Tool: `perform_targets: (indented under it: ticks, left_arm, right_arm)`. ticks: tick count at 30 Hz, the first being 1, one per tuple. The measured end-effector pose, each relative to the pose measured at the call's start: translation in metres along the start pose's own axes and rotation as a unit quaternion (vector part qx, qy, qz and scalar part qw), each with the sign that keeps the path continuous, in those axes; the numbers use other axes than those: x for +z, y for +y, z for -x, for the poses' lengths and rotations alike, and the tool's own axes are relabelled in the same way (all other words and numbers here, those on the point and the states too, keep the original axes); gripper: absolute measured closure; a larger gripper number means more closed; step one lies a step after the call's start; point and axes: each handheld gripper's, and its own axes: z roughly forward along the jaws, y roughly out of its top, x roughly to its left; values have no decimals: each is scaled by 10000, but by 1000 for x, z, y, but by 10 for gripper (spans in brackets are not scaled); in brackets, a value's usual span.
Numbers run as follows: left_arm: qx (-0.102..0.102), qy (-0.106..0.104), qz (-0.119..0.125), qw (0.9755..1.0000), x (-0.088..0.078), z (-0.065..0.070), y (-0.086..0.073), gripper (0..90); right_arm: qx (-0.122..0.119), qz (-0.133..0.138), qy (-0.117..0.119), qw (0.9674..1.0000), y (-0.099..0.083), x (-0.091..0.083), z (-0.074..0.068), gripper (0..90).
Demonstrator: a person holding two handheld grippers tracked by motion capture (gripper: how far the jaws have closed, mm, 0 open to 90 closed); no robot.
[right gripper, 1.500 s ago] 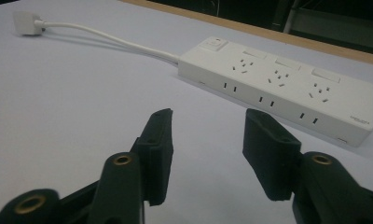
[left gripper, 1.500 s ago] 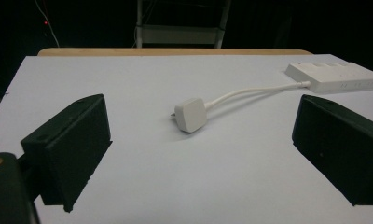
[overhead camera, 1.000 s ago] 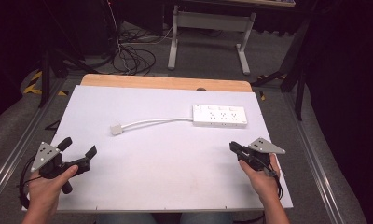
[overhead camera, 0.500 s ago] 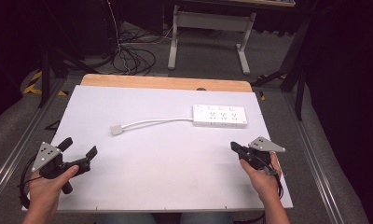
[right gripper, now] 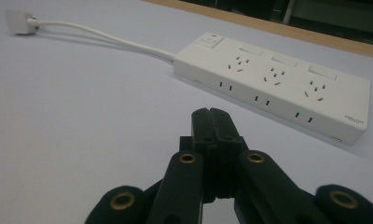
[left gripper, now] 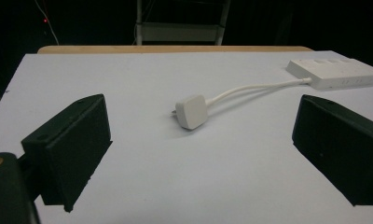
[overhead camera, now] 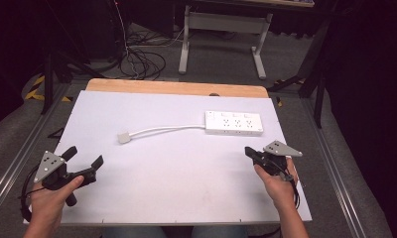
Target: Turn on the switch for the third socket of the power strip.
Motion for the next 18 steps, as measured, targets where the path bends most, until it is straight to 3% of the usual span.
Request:
perform_targets:
  ticks: [18]
  left_arm:
    - [36,22,-61,10000,1,1,-2,49]
  right_arm:
    - [126,-64,-71,9999,13,10,16,900]
